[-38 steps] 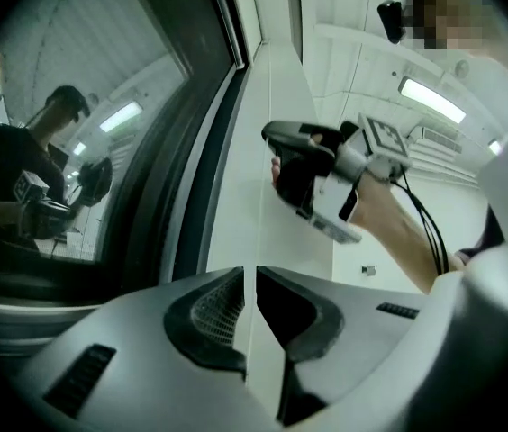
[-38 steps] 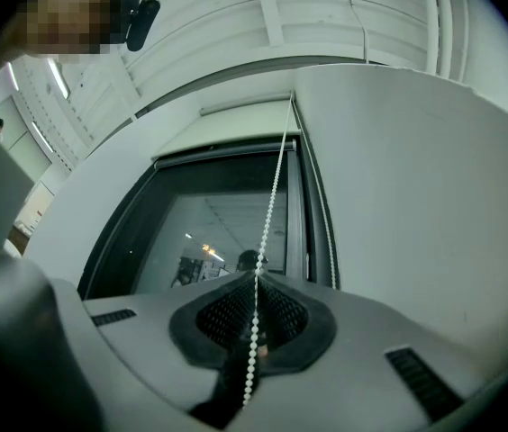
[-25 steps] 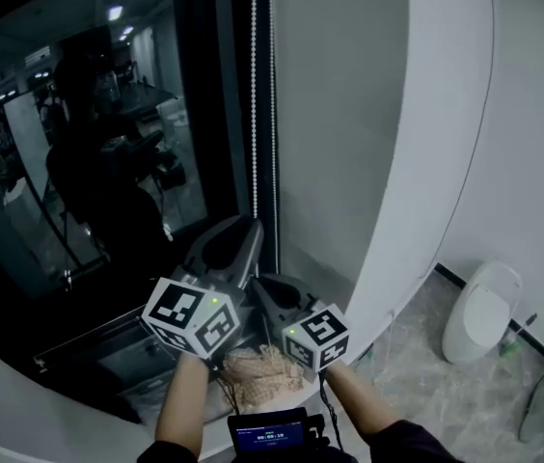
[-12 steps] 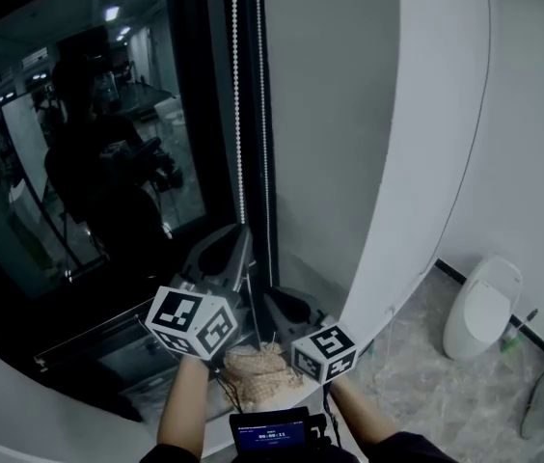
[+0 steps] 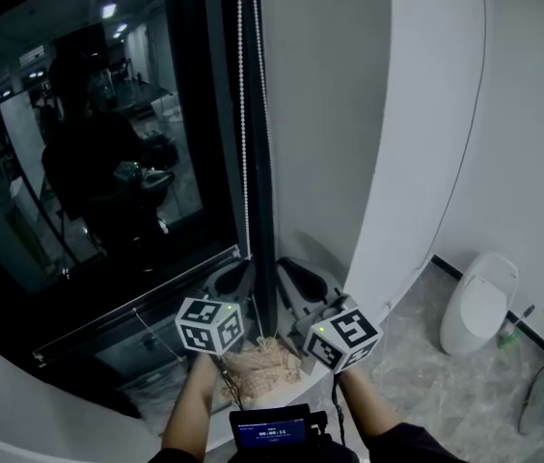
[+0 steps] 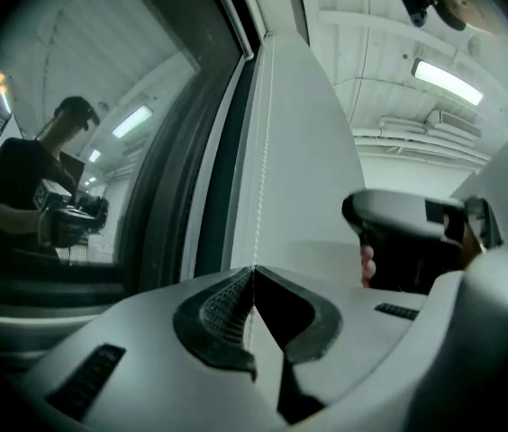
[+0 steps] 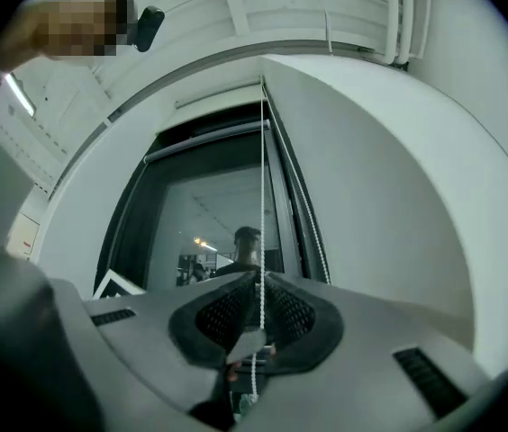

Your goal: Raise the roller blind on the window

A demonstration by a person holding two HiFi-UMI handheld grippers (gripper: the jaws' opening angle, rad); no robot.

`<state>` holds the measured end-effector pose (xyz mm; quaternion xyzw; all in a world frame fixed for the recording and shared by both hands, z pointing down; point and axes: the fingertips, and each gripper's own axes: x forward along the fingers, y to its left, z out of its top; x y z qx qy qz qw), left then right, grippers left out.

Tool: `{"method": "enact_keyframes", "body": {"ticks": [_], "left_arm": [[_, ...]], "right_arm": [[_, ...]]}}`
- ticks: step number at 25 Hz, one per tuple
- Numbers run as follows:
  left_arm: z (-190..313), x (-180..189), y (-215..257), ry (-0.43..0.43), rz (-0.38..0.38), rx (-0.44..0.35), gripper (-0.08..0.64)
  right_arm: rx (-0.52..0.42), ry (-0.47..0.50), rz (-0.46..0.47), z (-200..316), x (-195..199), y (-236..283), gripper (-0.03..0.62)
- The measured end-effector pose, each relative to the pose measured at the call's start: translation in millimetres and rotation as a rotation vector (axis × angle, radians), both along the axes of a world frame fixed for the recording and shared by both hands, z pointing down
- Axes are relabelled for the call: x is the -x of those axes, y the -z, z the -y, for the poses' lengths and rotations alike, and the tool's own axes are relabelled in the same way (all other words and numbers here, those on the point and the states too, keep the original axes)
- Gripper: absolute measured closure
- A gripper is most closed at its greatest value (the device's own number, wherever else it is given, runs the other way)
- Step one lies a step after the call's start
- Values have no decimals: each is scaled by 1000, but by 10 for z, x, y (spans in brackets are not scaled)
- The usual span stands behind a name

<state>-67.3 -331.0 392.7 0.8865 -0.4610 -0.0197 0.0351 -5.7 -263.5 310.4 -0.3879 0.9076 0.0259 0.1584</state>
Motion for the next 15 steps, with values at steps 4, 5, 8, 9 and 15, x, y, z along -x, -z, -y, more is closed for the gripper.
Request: {"method": "enact_keyframes", "body": {"ticks": [4, 5, 8, 9, 15], "left_arm": [[20, -28, -412, 2, 31, 86, 546], [8, -25, -422, 7, 35, 88, 546], [-67, -20, -315, -5, 42, 57, 546], [-102, 0, -248, -8, 27, 40, 545], [-453, 184, 554, 22, -93, -156, 545]], "right_arm": [[-18, 0, -9, -31, 5, 29, 577], [-16, 1, -11, -42, 4, 31, 578], [-13, 0, -7, -72, 0, 56, 577], [-18, 0, -5, -78, 2, 71, 577], [-42, 16, 6, -94, 42, 200, 577]]}}
